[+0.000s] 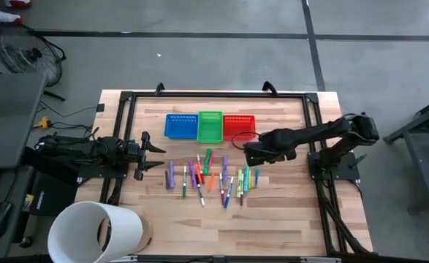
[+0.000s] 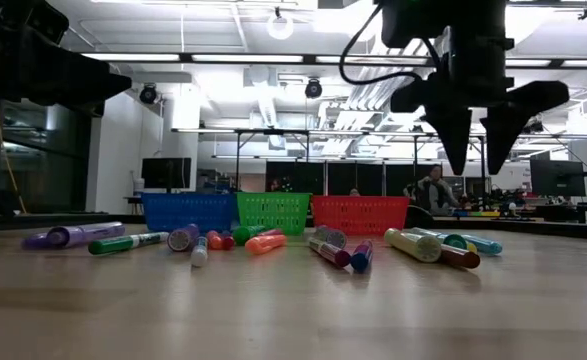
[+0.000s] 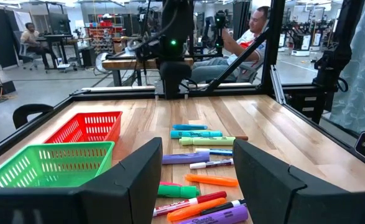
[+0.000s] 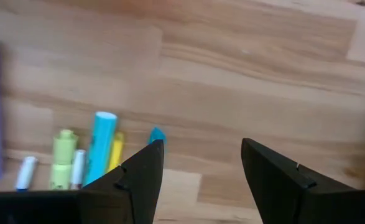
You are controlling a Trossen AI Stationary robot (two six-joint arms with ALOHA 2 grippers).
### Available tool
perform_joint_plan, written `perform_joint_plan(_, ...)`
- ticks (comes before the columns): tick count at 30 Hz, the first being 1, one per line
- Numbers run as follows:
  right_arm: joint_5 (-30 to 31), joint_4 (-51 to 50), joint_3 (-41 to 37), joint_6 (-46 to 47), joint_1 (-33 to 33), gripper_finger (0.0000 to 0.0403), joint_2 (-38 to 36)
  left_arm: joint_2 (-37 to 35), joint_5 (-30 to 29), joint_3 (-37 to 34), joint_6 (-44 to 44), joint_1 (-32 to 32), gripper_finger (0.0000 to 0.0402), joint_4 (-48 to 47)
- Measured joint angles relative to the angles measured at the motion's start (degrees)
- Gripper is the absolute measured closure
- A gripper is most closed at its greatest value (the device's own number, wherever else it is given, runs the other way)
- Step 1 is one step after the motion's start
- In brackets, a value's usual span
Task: Pick & Place Markers
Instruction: Put the blue pen into the red bin
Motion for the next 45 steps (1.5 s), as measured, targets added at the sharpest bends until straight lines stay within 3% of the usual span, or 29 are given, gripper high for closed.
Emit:
perform_joint_plan(14,-7.47,14.38,-8.59,5.82,2.95,0.0198,1.27,-0.01,-0.01,0.01,-0.01,-0.01,0.0206,-0.01)
perform_joint_plan(28,-10.80,21.94,-8.71,4.89,3.55,0.0198,6.06,-0.01,0.00,0.01,-0.01,0.00,0.0206,-0.01)
perform_joint_plan(45,-11.13,21.23,-8.41,2.47,3.53,0.0198,12.15,-0.02,0.00,0.02,-0.01,-0.01,0.0206,-0.01)
